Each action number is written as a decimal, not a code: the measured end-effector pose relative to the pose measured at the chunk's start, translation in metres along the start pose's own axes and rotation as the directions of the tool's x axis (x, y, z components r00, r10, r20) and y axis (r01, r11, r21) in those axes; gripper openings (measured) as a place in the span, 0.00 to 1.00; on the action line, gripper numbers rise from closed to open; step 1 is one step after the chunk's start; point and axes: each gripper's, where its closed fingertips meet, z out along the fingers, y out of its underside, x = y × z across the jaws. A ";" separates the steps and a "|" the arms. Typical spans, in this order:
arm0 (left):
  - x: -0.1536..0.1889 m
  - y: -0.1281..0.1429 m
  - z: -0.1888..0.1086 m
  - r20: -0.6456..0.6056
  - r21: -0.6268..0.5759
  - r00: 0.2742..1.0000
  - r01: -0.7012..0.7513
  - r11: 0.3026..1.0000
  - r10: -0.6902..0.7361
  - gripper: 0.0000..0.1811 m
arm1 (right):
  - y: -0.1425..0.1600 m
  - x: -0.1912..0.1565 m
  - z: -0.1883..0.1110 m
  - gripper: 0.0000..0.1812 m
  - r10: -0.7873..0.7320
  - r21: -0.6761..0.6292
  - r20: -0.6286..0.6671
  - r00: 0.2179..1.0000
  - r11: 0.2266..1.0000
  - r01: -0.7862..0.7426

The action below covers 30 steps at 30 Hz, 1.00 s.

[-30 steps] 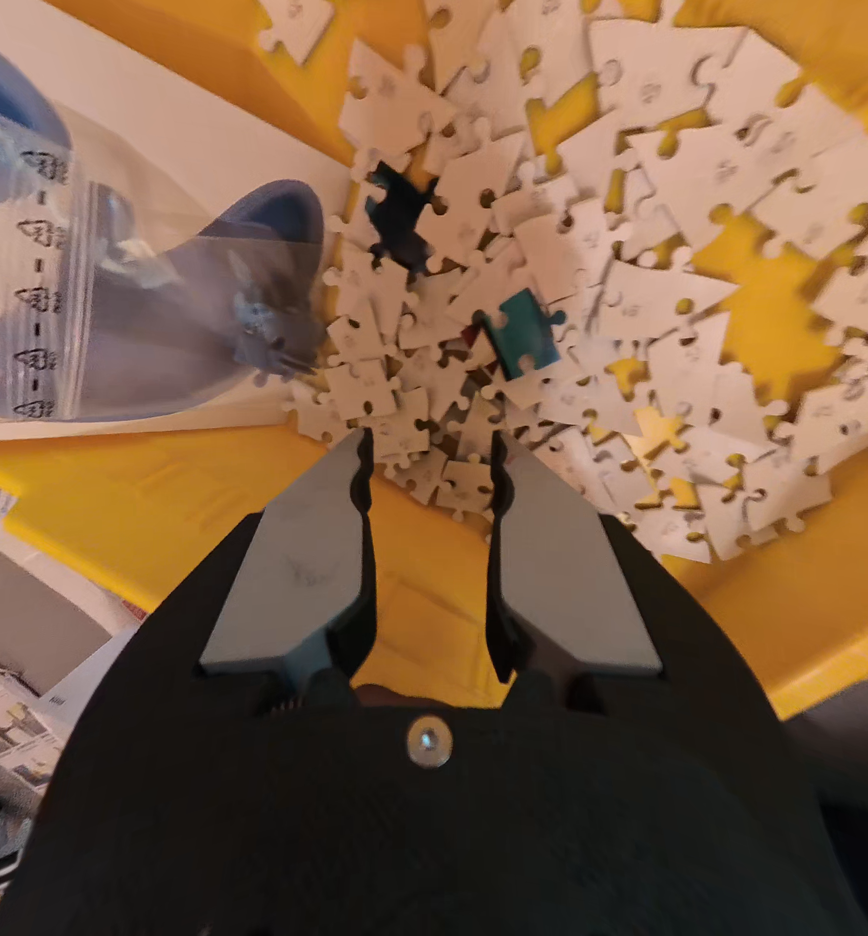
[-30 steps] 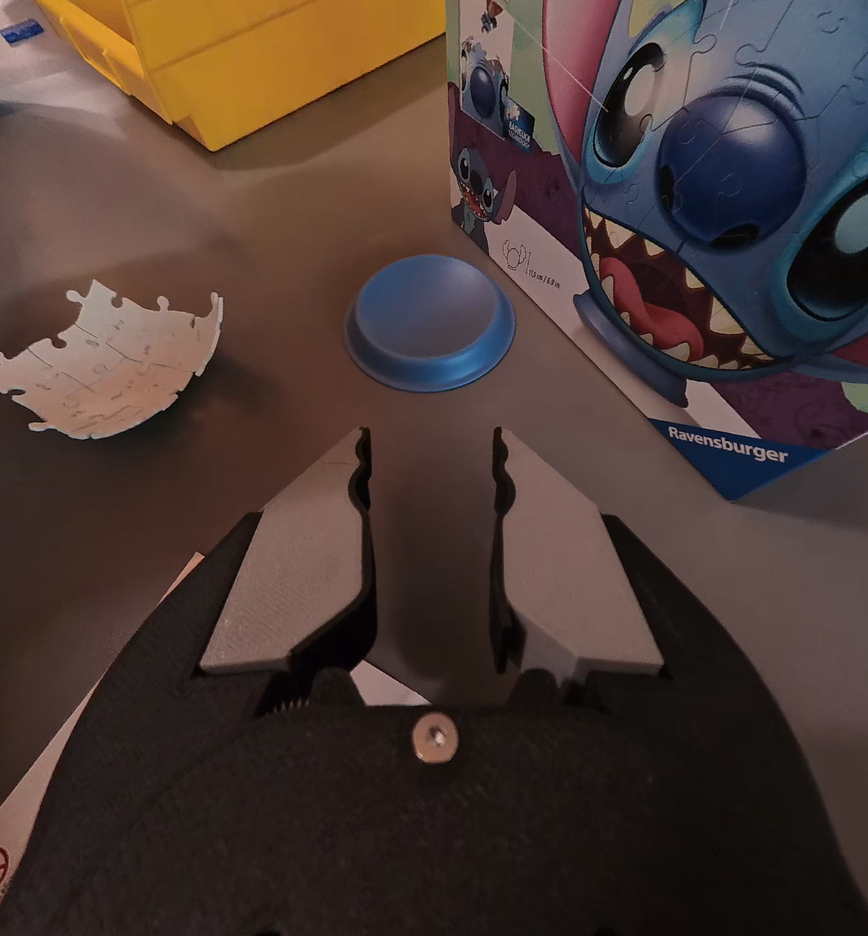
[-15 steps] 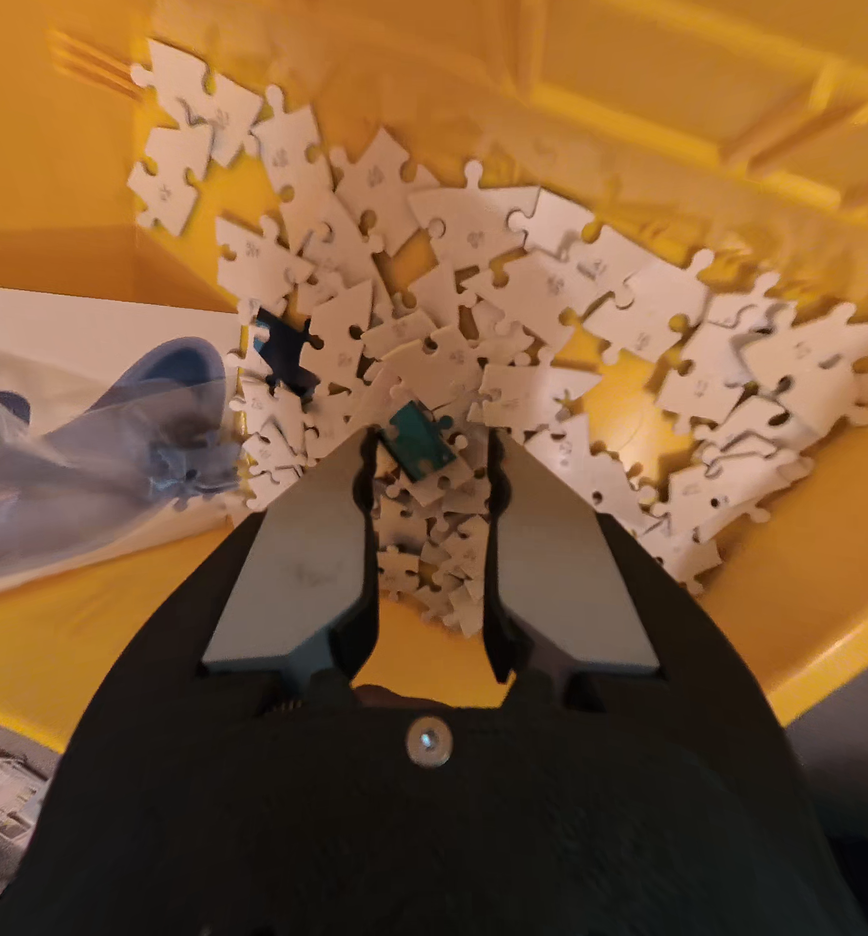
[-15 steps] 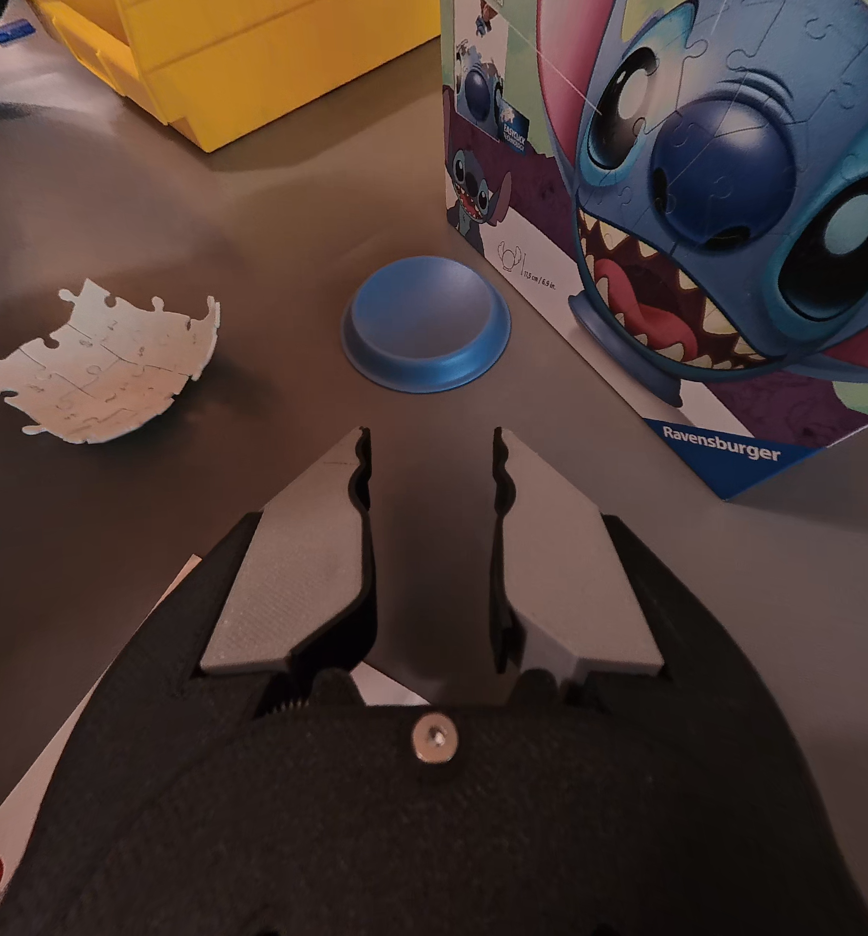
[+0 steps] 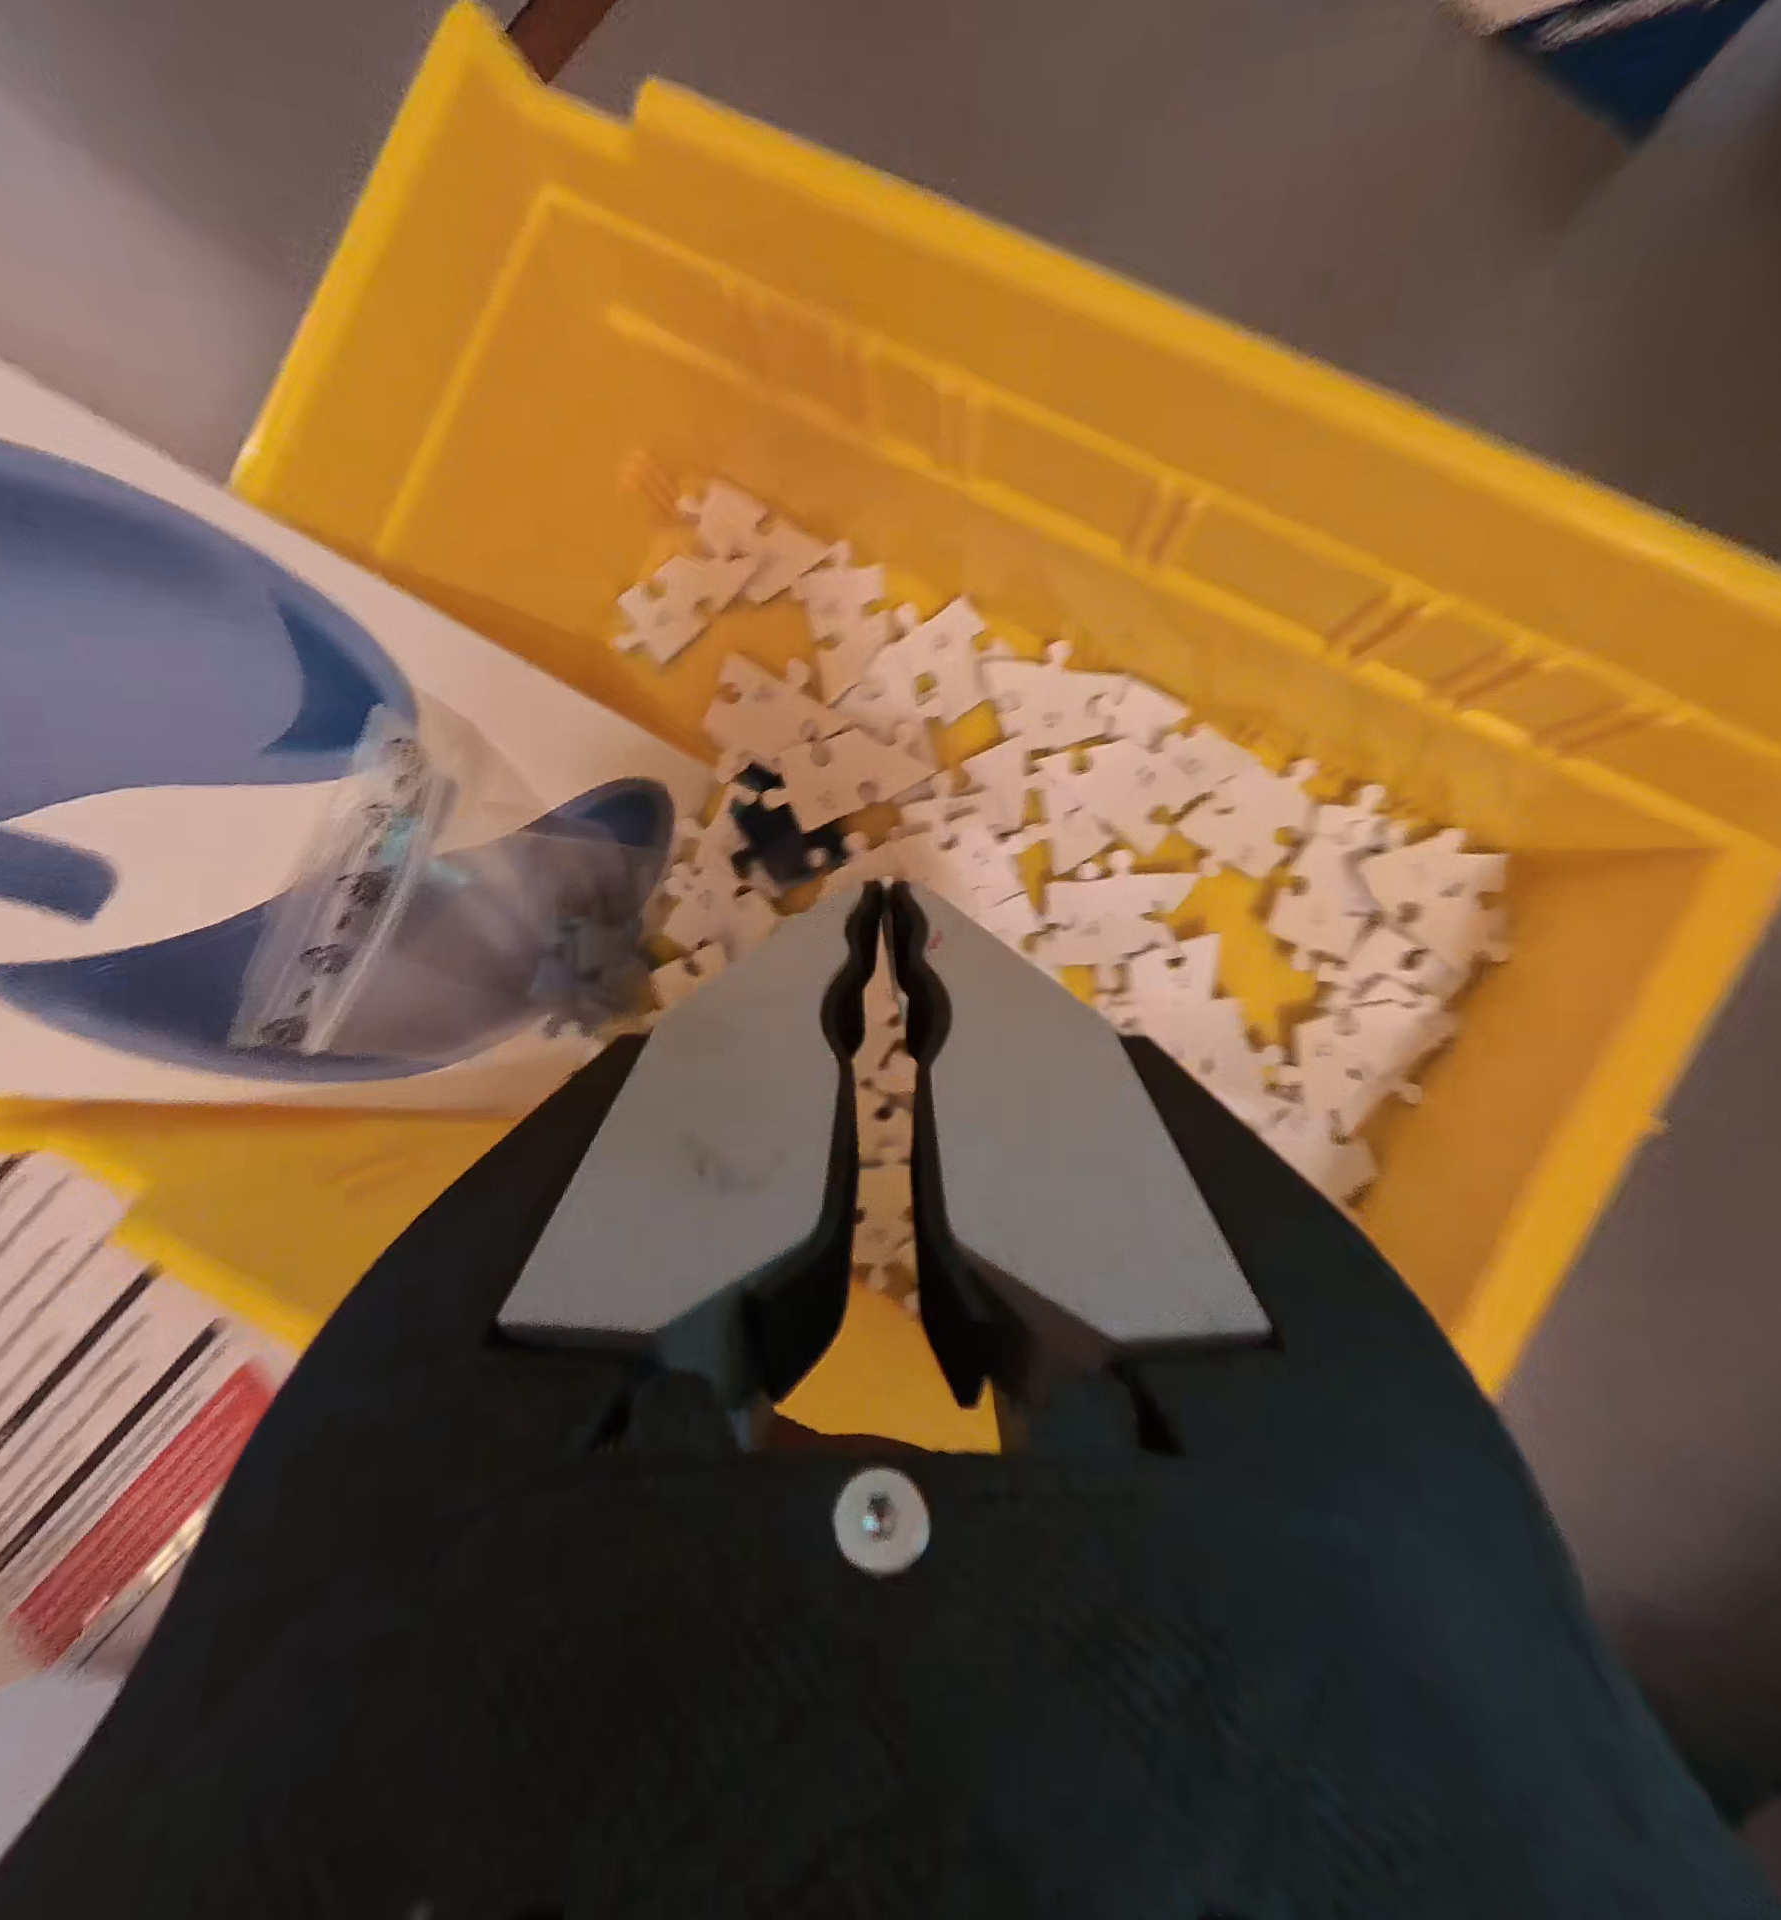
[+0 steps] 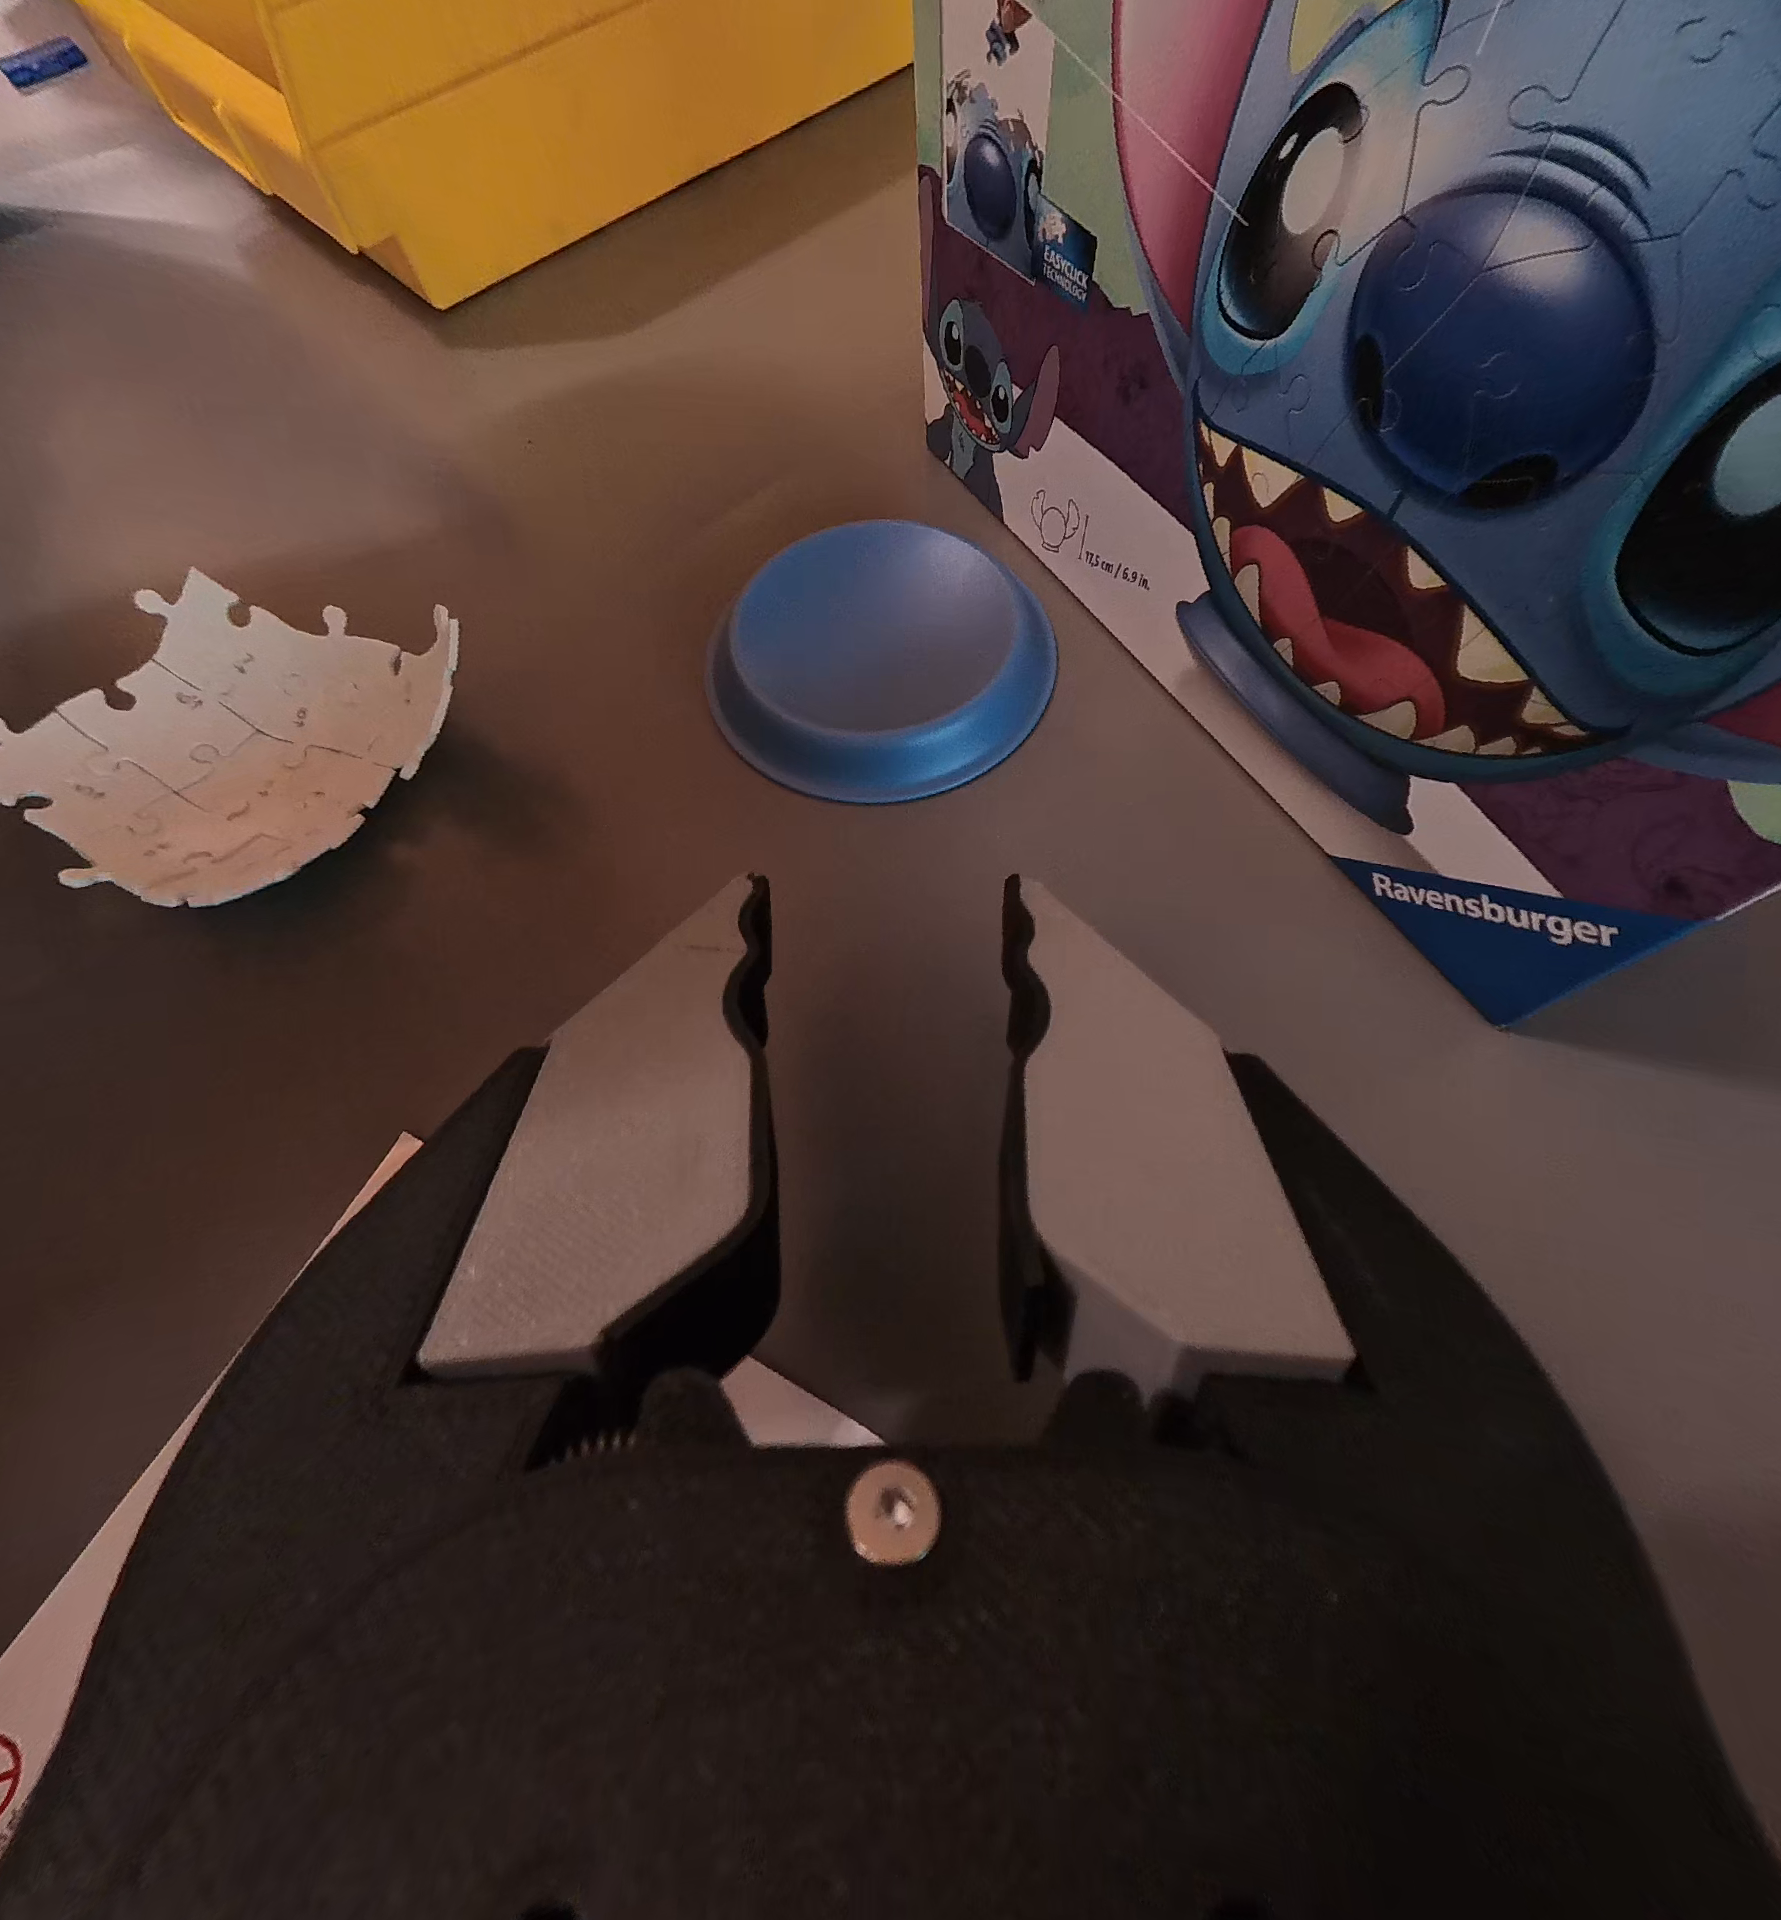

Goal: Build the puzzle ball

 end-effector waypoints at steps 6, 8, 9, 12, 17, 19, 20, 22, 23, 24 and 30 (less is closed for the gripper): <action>0.044 -0.014 -0.009 -0.320 0.125 0.947 0.008 0.992 0.032 0.00 | 0.001 0.000 0.001 0.23 -0.005 -0.005 -0.006 1.000 1.000 0.005; 0.052 -0.015 -0.010 -0.369 0.141 0.928 0.007 0.990 0.046 0.00 | 0.001 0.000 0.001 0.23 -0.008 -0.007 -0.008 1.000 1.000 0.008; 0.053 -0.015 -0.011 -0.378 0.140 0.925 0.006 0.990 0.047 0.00 | 0.001 0.000 0.001 0.23 -0.009 -0.008 -0.008 1.000 1.000 0.009; 0.057 -0.014 -0.011 -0.387 0.139 0.920 -0.008 0.990 0.062 0.00 | 0.001 0.000 0.001 0.23 -0.008 -0.010 -0.006 1.000 1.000 0.008; 0.065 -0.017 -0.012 -0.391 0.150 0.916 -0.037 0.988 0.094 0.00 | 0.001 0.000 0.001 0.23 -0.007 -0.010 -0.003 1.000 1.000 0.007; 0.074 -0.018 -0.016 -0.415 0.162 0.901 -0.066 0.985 0.129 0.00 | 0.001 -0.001 0.001 0.23 -0.009 -0.012 -0.003 1.000 1.000 0.008; 0.079 -0.017 -0.017 -0.428 0.164 0.892 -0.083 0.983 0.147 0.00 | 0.001 -0.001 0.001 0.23 -0.009 -0.013 -0.003 1.000 1.000 0.009; 0.092 -0.013 -0.016 -0.458 0.156 0.868 -0.133 0.979 0.191 0.00 | 0.002 -0.001 0.001 0.23 -0.010 -0.013 -0.003 1.000 1.000 0.010; 0.099 -0.010 -0.015 -0.467 0.143 0.858 -0.168 0.975 0.216 0.00 | 0.002 -0.001 0.001 0.23 -0.010 -0.013 -0.004 1.000 1.000 0.010; 0.105 -0.006 -0.013 -0.466 0.124 0.852 -0.206 0.971 0.240 0.00 | 0.001 -0.001 0.001 0.23 -0.010 -0.013 -0.004 1.000 1.000 0.010; 0.128 -0.017 -0.034 -0.400 0.184 0.840 -0.319 0.930 0.367 0.00 | 0.002 0.000 0.002 0.23 -0.014 -0.016 -0.012 1.000 1.000 0.014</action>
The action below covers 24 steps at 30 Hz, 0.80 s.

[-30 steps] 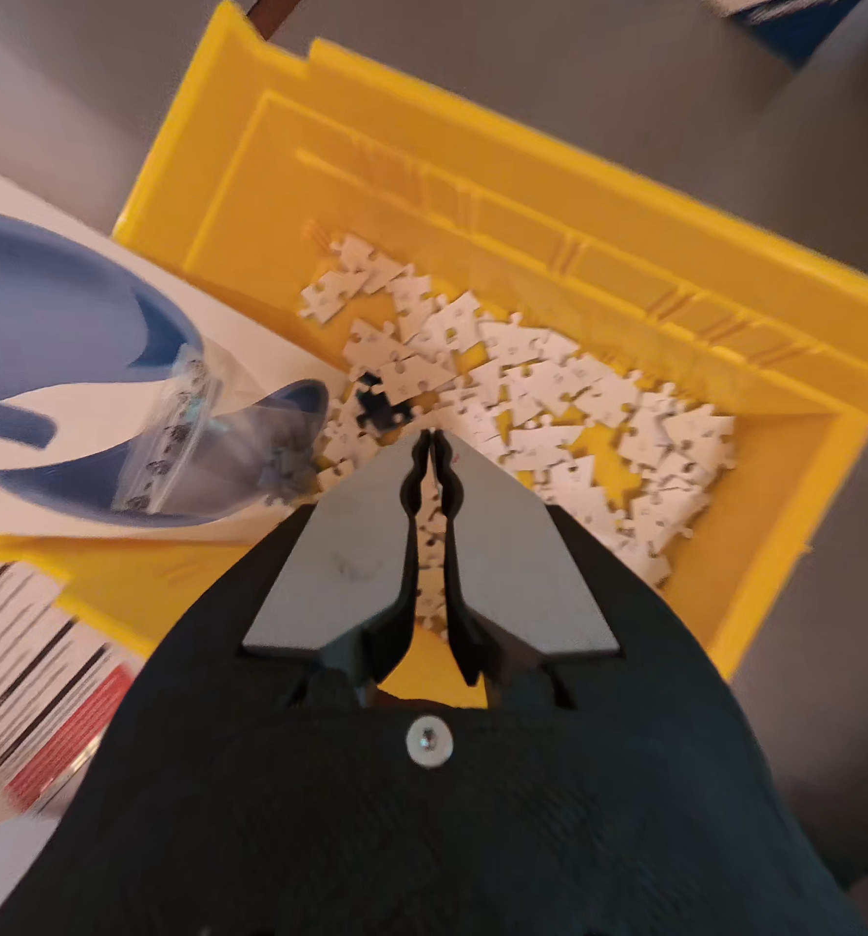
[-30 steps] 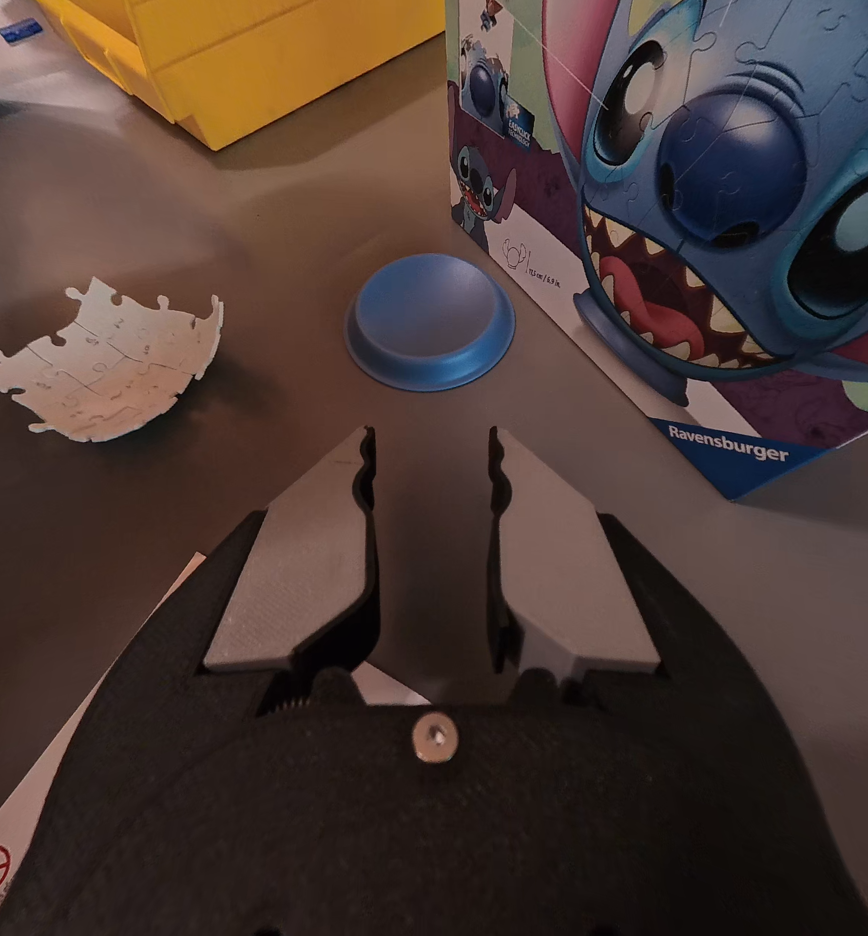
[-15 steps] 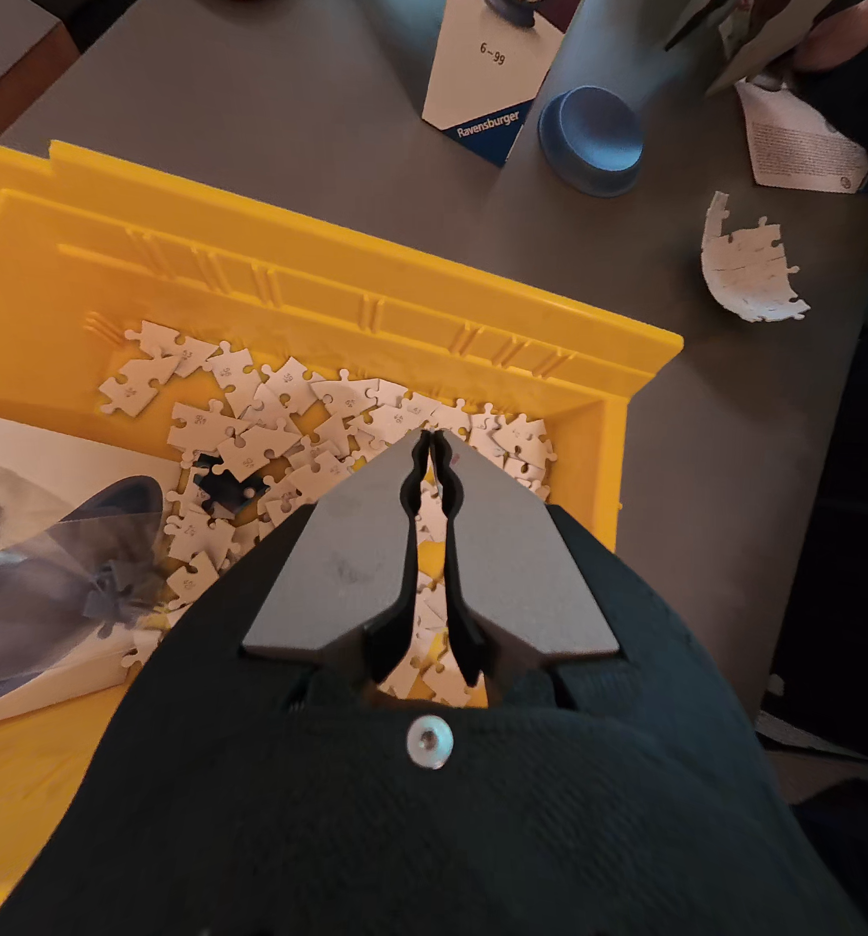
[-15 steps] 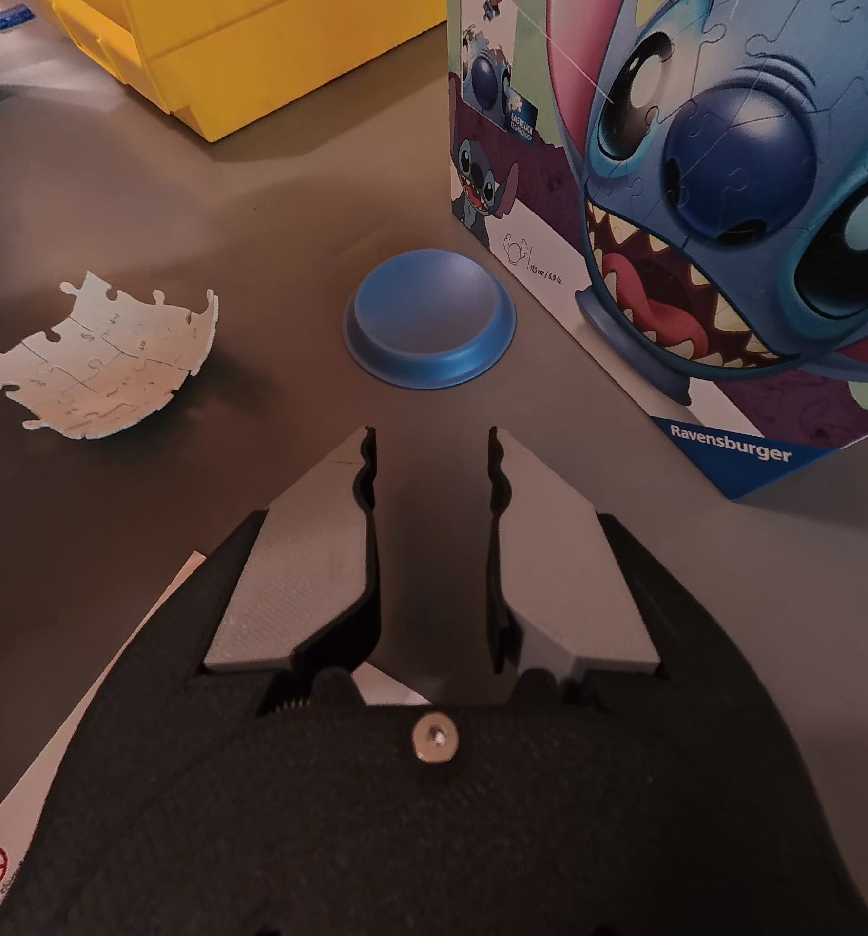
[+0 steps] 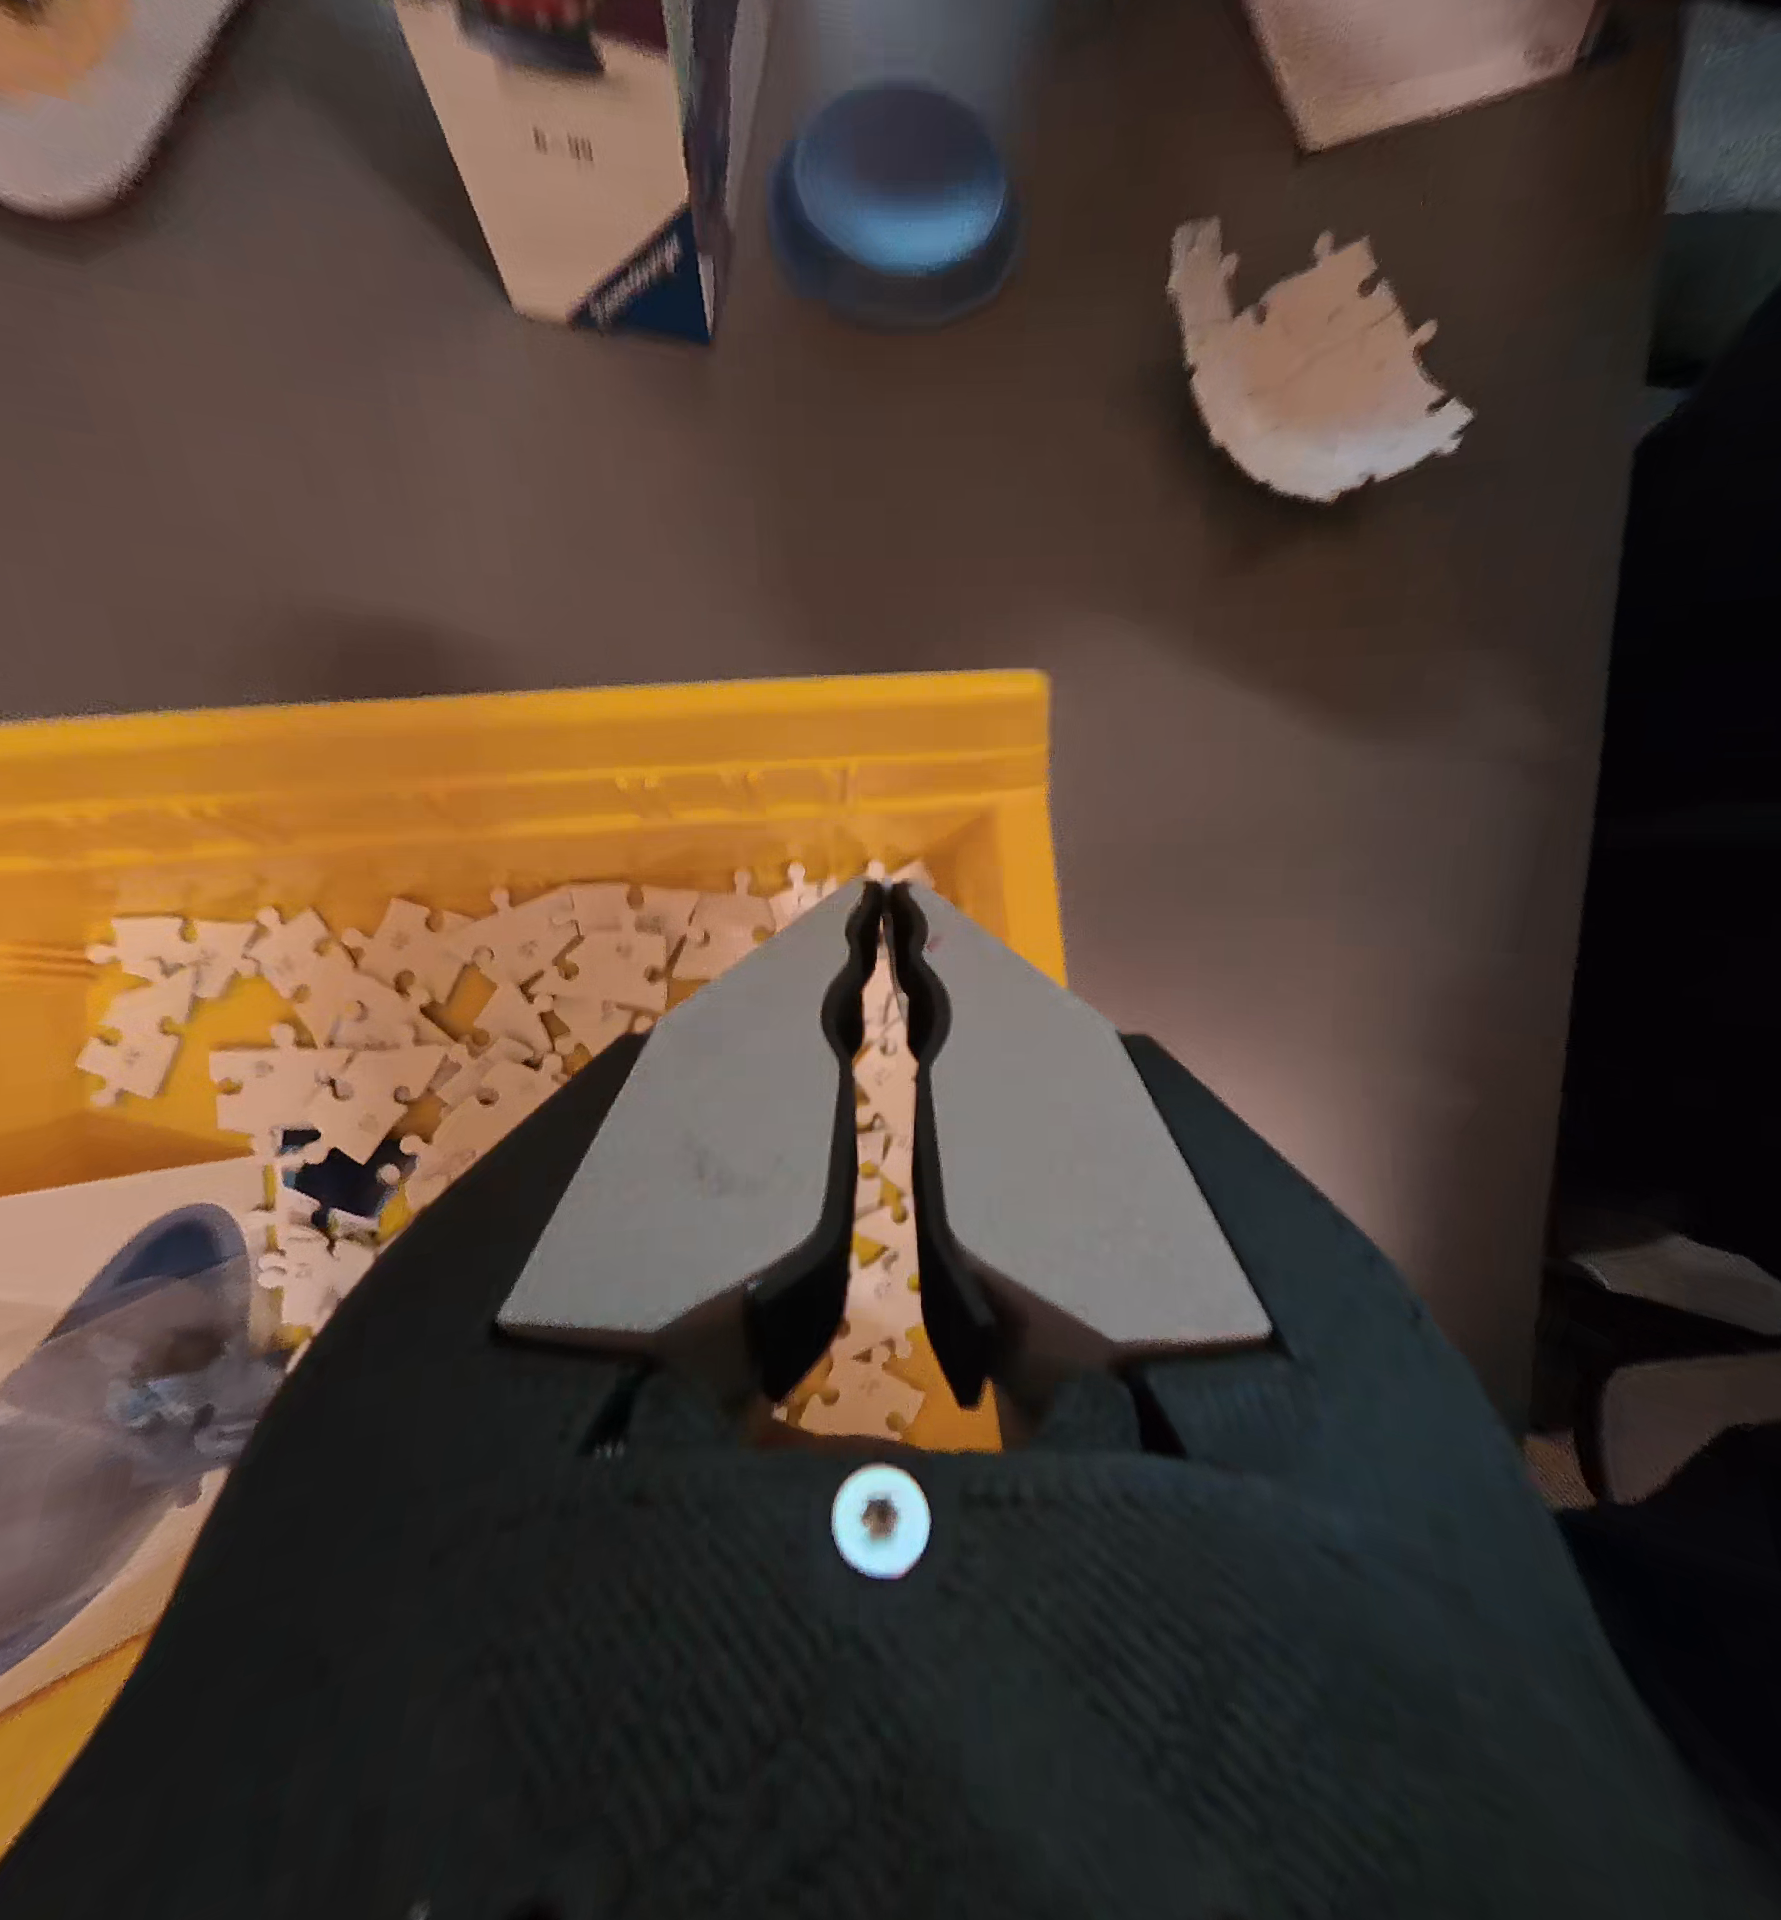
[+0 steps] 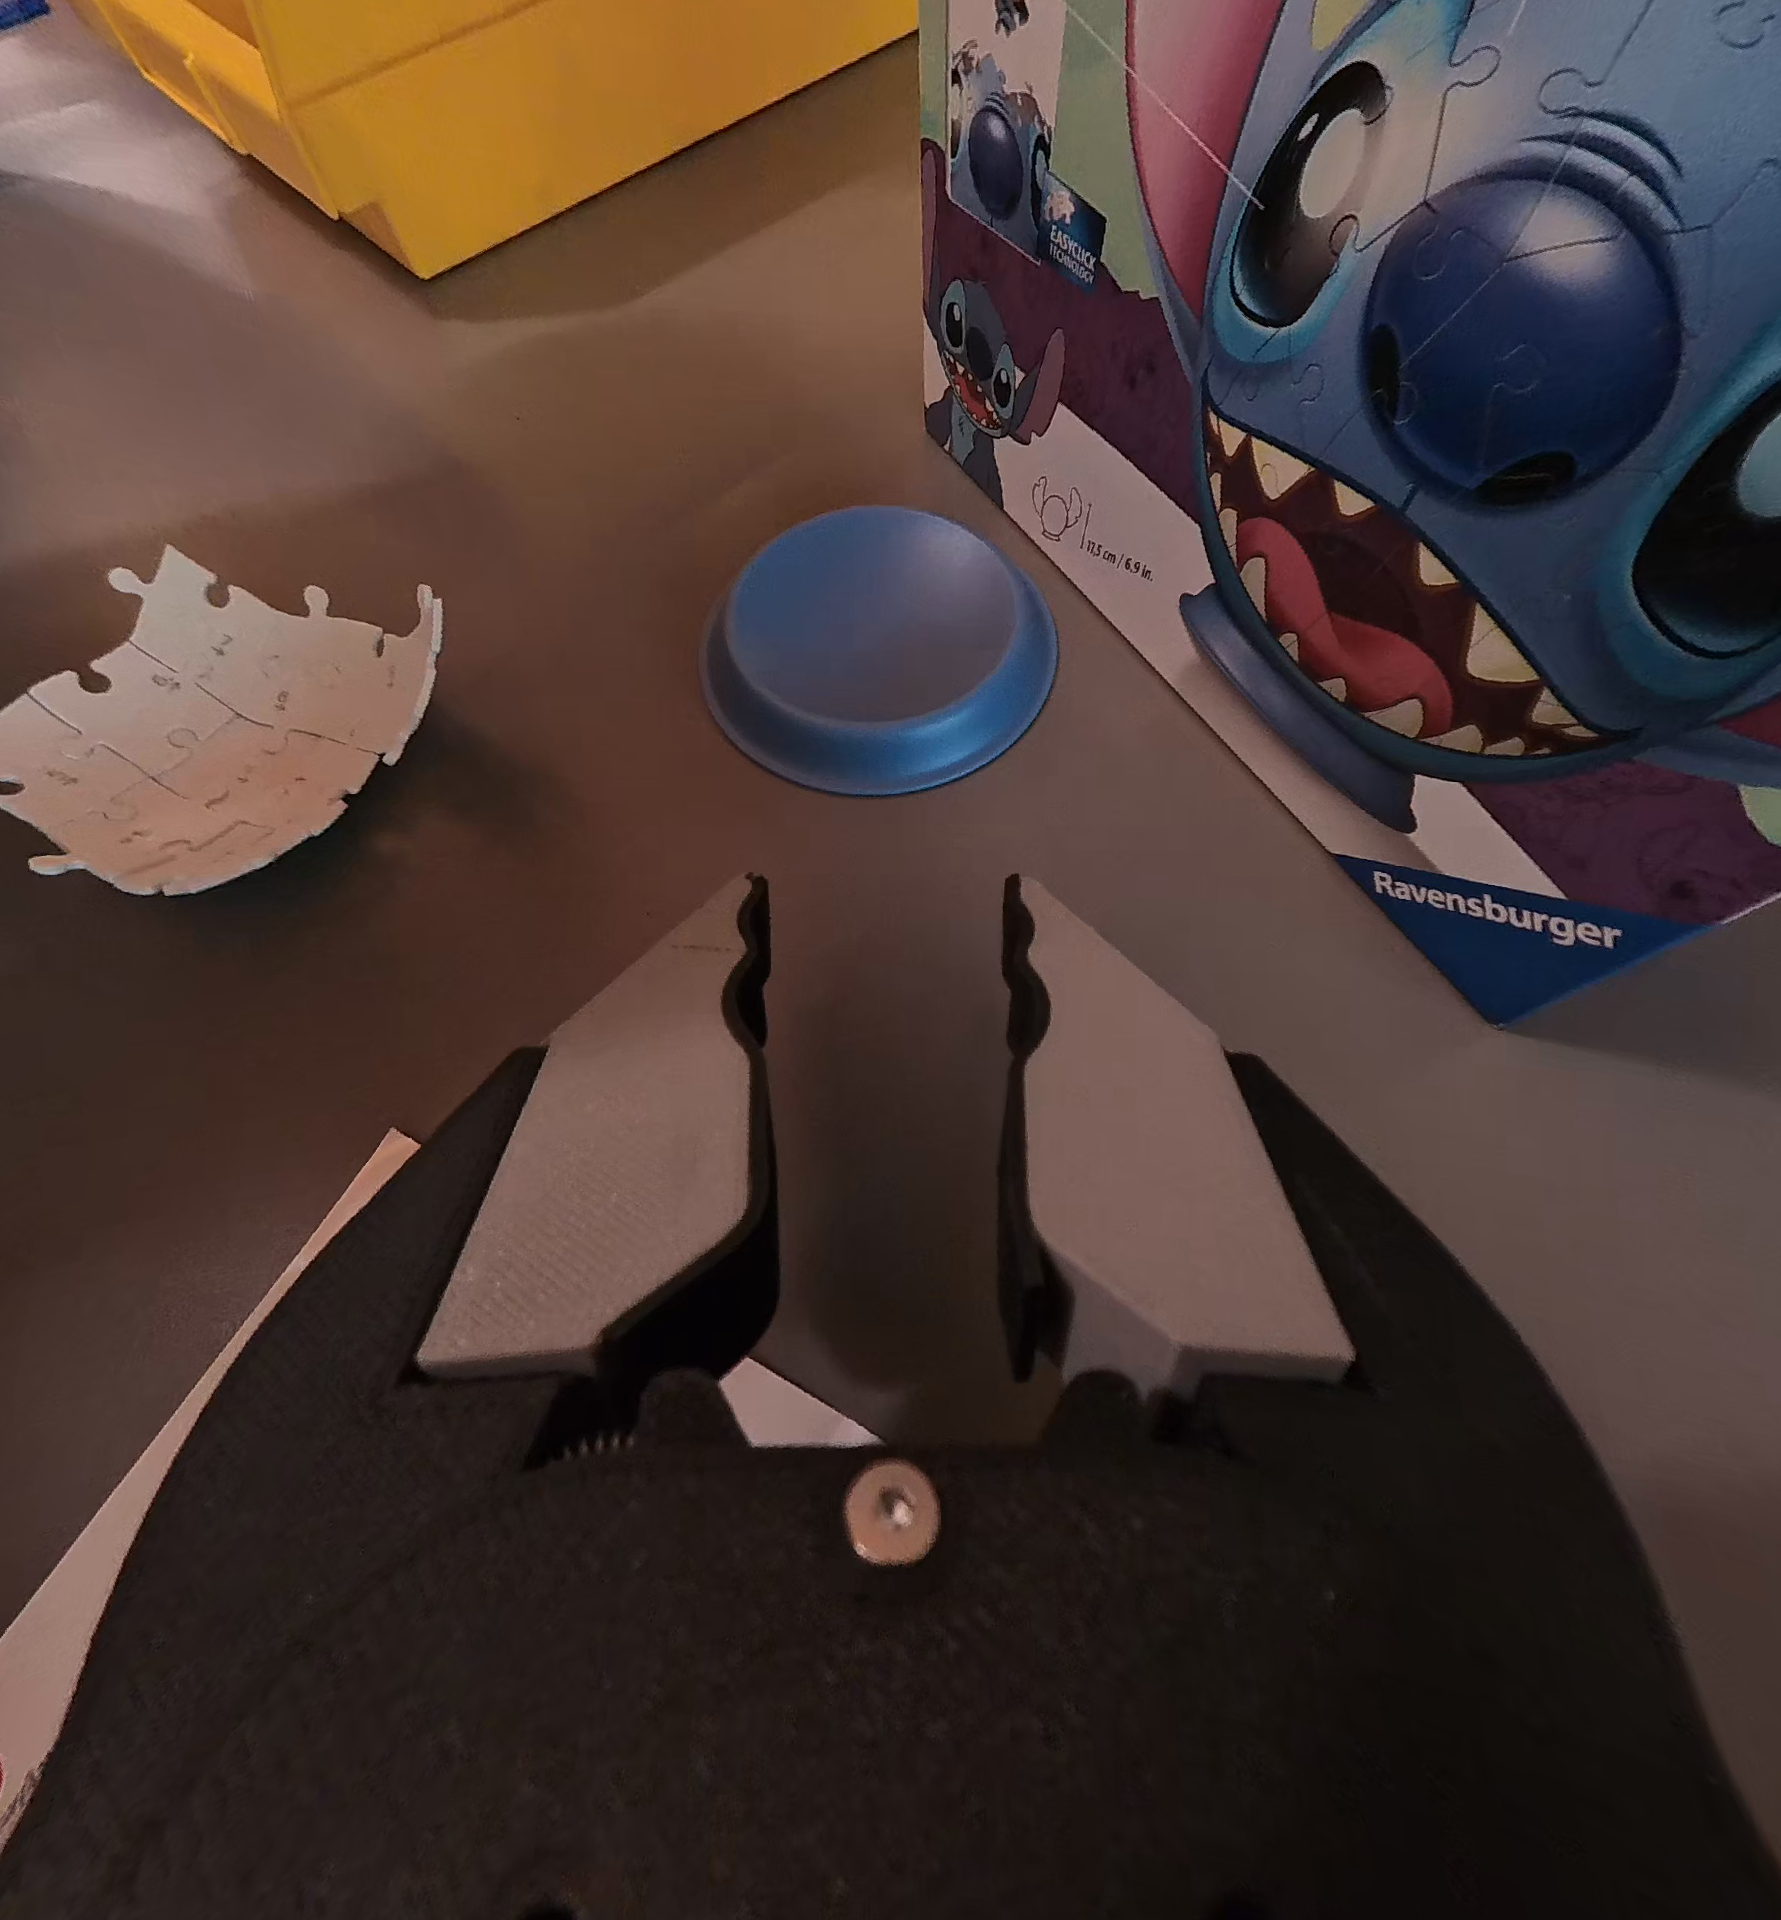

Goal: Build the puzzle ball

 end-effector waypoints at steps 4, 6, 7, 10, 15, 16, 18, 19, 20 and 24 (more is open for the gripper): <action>0.016 -0.026 -0.022 -0.043 0.158 0.999 -0.024 0.987 0.031 0.00 | 0.001 0.000 0.001 0.23 0.001 -0.009 -0.002 1.000 1.000 -0.001; 0.021 -0.026 -0.018 -0.073 0.156 0.996 -0.032 0.987 0.043 0.00 | 0.001 0.001 0.001 0.23 0.002 -0.010 -0.005 1.000 1.000 -0.002; 0.021 -0.026 -0.014 -0.084 0.144 0.996 -0.028 0.989 0.040 0.00 | 0.001 0.001 0.001 0.23 0.003 -0.010 -0.007 1.000 1.000 -0.003; 0.023 -0.024 0.001 -0.086 0.096 0.995 -0.039 0.995 0.047 0.00 | 0.001 0.002 0.001 0.23 0.003 -0.011 -0.008 1.000 1.000 -0.003; 0.041 -0.031 0.010 -0.154 0.099 0.985 -0.068 0.993 0.083 0.00 | 0.002 0.001 0.002 0.23 0.000 -0.015 -0.002 1.000 1.000 0.000; 0.045 -0.031 0.014 -0.178 0.093 0.980 -0.071 0.993 0.086 0.00 | 0.002 0.001 0.002 0.23 0.000 -0.015 -0.001 1.000 1.000 0.000; 0.054 -0.030 0.025 -0.224 0.063 0.971 -0.074 0.995 0.086 0.00 | 0.002 0.000 0.002 0.23 -0.001 -0.014 0.004 1.000 1.000 0.001; 0.060 -0.031 0.030 -0.244 0.056 0.965 -0.085 0.995 0.096 0.00 | 0.002 0.000 0.002 0.23 -0.002 -0.015 0.006 1.000 1.000 0.002; 0.068 -0.033 0.033 -0.274 0.057 0.955 -0.099 0.993 0.111 0.00 | 0.002 -0.001 0.002 0.23 -0.002 -0.015 0.009 1.000 1.000 0.003; 0.094 -0.027 0.054 -0.370 0.002 0.917 -0.158 0.987 0.147 0.00 | 0.002 -0.002 0.002 0.23 -0.006 -0.017 0.020 1.000 1.000 0.006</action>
